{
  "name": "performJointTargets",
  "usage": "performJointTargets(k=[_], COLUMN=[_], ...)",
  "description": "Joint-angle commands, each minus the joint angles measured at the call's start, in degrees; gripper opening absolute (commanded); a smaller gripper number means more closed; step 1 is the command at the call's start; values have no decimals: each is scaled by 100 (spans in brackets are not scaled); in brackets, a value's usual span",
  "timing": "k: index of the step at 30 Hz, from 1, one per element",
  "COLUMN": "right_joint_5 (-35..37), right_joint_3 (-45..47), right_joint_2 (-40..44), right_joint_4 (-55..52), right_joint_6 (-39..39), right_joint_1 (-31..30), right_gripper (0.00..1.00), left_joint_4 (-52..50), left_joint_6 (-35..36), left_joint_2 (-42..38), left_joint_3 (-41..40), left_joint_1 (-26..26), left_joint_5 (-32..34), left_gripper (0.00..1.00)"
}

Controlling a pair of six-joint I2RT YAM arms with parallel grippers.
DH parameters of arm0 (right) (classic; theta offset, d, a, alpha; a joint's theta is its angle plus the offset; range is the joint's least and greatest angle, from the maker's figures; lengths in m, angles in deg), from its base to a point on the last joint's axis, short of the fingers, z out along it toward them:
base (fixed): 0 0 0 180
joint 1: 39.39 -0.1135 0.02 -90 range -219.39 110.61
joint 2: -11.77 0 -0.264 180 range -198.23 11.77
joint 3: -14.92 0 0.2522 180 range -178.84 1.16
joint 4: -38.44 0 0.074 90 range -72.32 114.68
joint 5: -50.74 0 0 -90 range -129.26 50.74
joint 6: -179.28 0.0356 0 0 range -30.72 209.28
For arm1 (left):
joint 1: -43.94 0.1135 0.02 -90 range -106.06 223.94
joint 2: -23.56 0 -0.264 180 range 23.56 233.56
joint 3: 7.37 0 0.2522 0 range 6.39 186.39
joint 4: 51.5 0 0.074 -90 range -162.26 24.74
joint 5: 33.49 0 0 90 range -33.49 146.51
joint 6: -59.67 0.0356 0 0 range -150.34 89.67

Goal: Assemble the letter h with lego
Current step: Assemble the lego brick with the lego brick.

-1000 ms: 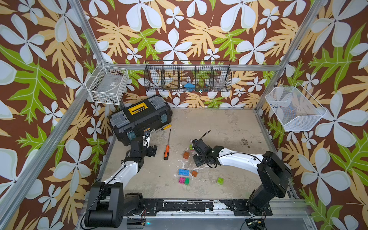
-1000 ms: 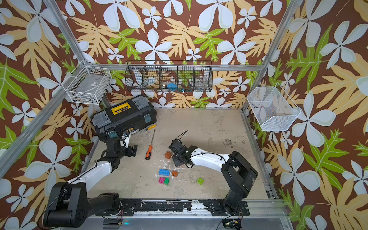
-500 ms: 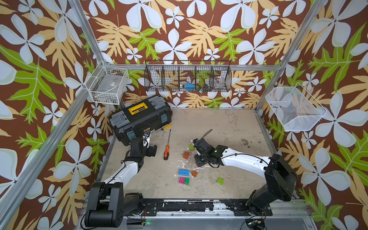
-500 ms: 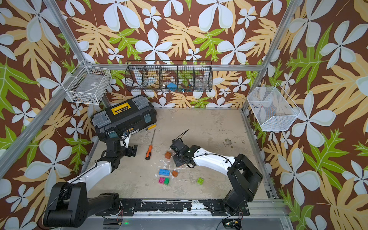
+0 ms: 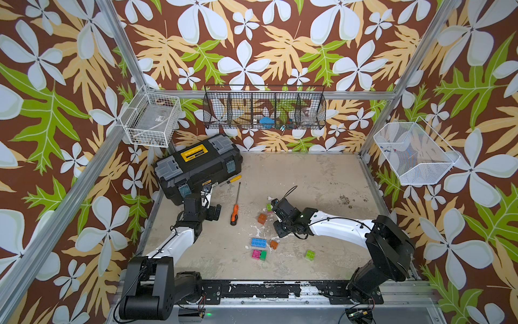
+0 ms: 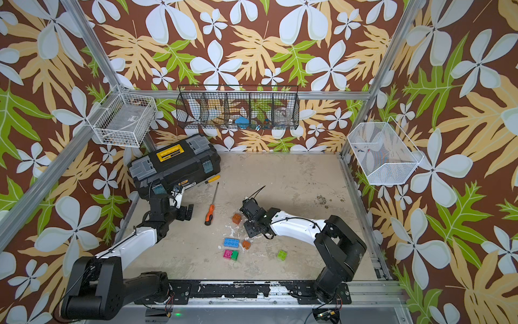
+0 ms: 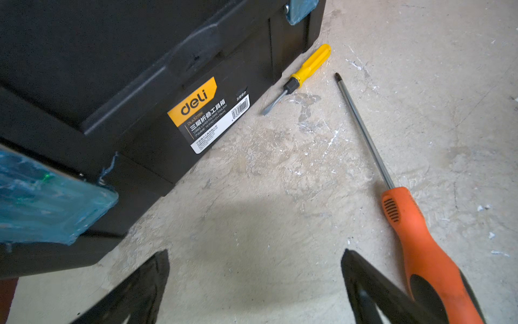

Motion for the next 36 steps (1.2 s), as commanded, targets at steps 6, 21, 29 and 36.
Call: performJointTargets(k=[6, 21, 29, 36], right_joint_5=[54, 558, 310, 437], right_joint_3=[20, 29, -260, -664], right_joint_2=[-172, -810, -486, -444], right_joint_4=[-325, -594, -613, -773], right_joint_6=[-88, 192, 235, 253], right_joint_1=[-4, -179, -179, -179], right_gripper=[28, 23, 31, 44], left_joint_4=[-10, 13, 18, 0], left_joint_6=[29, 19, 20, 29], left_joint_2=[9, -30, -44, -8], left_joint_3=[41, 14, 5, 30], left_joint_1=[10, 18, 27, 27], left_joint_5=[31, 41, 23, 14], left_gripper=[100, 100, 100, 100])
